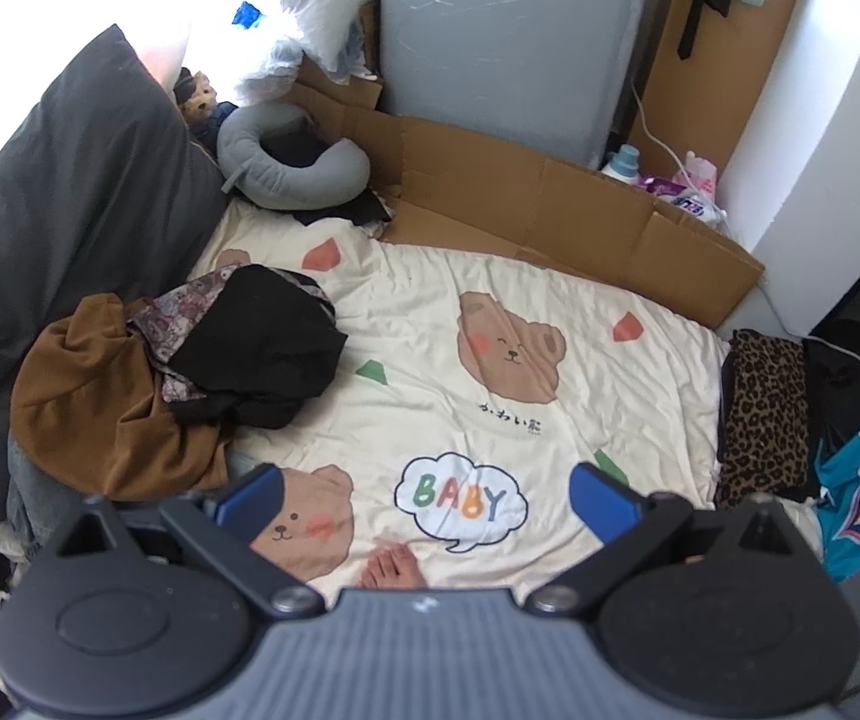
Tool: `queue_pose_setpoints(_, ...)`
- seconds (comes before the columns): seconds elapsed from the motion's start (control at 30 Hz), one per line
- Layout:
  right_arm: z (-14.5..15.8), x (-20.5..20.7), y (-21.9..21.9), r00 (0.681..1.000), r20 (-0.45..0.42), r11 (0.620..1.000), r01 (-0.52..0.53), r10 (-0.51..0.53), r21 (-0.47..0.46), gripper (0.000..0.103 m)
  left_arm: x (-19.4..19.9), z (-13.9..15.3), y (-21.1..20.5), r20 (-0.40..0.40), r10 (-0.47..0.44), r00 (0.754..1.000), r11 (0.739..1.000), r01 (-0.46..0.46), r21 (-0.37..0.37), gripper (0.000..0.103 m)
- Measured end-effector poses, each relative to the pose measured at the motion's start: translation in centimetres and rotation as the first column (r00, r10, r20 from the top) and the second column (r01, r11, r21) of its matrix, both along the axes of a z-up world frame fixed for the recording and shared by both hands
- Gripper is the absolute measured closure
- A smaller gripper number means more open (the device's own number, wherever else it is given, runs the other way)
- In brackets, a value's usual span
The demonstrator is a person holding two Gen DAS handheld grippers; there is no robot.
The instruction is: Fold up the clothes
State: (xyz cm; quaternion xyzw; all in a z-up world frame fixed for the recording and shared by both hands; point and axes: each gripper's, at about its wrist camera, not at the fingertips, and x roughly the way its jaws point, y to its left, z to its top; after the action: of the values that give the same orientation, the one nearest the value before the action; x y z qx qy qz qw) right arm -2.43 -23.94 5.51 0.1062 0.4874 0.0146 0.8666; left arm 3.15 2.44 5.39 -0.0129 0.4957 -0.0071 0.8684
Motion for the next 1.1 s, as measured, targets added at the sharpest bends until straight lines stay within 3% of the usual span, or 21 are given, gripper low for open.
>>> queue_pose_setpoints(0.27, -0.3, -0.2, 0.3, 1.0, 0.017, 1.0, -0.01, 0.01, 0.01, 0.001, 0.1, -0.2, -0.2, 0.011, 0.022, 1.0, 1.0, -0.022, 0.003, 0.001)
queue_pose_setpoints(1.1, -1.3, 1.5, 0.7, 0.998, -0.05, 0.999, -0.033, 0.035, 0.044, 0.001, 0.1, -0.4, -0.3, -0.001, 0.047, 0.999, 0.996, -0.046, 0.079, 0.005)
